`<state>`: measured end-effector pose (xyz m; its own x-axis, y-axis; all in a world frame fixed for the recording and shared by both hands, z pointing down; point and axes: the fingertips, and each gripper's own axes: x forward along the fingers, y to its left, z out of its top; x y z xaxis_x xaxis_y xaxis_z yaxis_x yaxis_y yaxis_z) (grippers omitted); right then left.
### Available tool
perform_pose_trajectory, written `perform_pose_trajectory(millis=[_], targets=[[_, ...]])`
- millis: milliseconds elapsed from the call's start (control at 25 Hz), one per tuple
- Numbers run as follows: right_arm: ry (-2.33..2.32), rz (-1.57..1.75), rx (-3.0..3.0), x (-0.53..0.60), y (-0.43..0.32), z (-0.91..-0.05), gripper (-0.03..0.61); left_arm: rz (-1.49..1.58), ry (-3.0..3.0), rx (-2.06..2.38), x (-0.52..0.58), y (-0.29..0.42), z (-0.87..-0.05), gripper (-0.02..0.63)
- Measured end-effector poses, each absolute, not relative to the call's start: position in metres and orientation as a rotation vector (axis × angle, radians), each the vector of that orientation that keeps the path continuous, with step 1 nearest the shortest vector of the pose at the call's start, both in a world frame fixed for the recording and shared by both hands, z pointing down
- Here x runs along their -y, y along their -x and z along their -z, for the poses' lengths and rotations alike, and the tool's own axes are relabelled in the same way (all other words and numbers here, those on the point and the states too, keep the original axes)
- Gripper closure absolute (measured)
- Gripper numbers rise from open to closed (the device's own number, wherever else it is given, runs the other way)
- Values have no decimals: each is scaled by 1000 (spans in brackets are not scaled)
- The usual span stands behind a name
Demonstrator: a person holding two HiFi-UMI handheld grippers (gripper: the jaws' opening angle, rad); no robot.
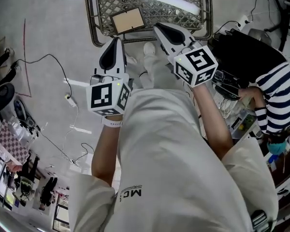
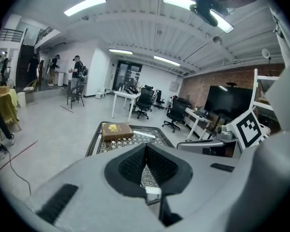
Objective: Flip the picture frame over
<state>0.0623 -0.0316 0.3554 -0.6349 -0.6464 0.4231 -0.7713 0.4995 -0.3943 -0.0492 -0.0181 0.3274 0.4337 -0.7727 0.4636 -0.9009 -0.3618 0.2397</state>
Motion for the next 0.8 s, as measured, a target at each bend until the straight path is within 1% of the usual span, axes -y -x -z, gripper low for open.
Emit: perform_pose_trajectory(millis=[800], targets=[[-1195,-418,2647,10,-73,-246,555,-244,-2369,1578,-3,63,-223,589]])
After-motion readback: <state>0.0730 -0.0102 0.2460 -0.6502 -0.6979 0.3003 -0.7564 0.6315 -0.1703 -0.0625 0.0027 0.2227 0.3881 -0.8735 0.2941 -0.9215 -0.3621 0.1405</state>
